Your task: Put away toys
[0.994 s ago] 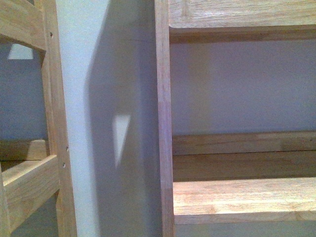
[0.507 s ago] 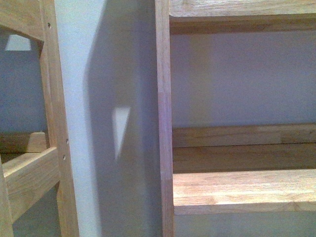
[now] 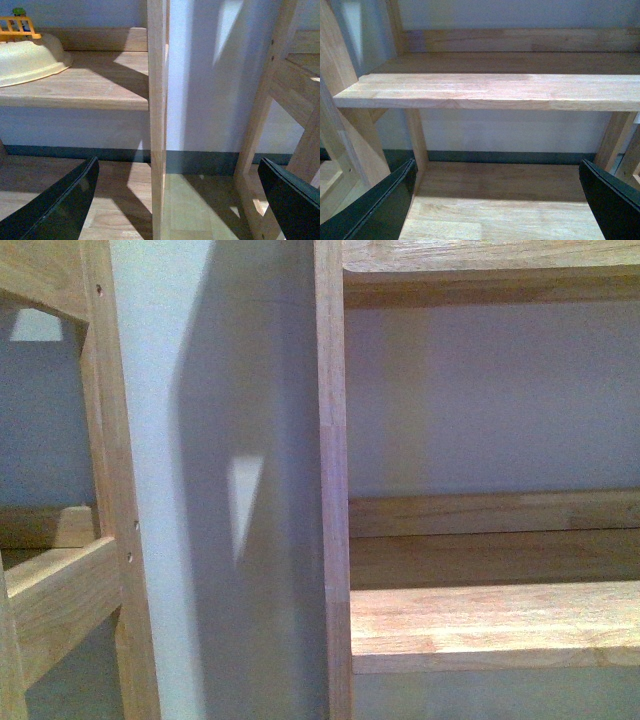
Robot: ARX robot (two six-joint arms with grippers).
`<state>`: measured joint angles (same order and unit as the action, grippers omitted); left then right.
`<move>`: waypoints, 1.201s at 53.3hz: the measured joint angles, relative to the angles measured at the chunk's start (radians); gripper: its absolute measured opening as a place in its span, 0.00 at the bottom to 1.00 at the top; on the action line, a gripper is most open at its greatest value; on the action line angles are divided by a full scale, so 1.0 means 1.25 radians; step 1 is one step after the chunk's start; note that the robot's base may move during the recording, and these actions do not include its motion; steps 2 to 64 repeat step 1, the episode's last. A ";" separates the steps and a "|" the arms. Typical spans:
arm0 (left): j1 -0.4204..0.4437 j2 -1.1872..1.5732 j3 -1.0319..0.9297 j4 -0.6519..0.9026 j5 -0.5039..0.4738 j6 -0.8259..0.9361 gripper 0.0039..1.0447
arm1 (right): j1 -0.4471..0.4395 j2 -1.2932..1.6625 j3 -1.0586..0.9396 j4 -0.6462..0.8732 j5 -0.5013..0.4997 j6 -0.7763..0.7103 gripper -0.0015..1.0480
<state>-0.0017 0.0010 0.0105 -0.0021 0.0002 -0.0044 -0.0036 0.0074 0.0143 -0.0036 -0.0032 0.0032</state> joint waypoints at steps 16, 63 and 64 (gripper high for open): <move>0.000 0.000 0.000 0.000 0.000 0.000 0.94 | 0.000 0.000 0.000 0.000 0.000 0.000 0.94; 0.000 0.000 0.000 0.000 0.000 0.000 0.94 | 0.000 0.000 0.000 0.000 0.000 0.000 0.94; 0.000 0.000 0.000 0.000 0.000 0.000 0.94 | 0.000 0.000 0.000 0.000 0.000 0.000 0.94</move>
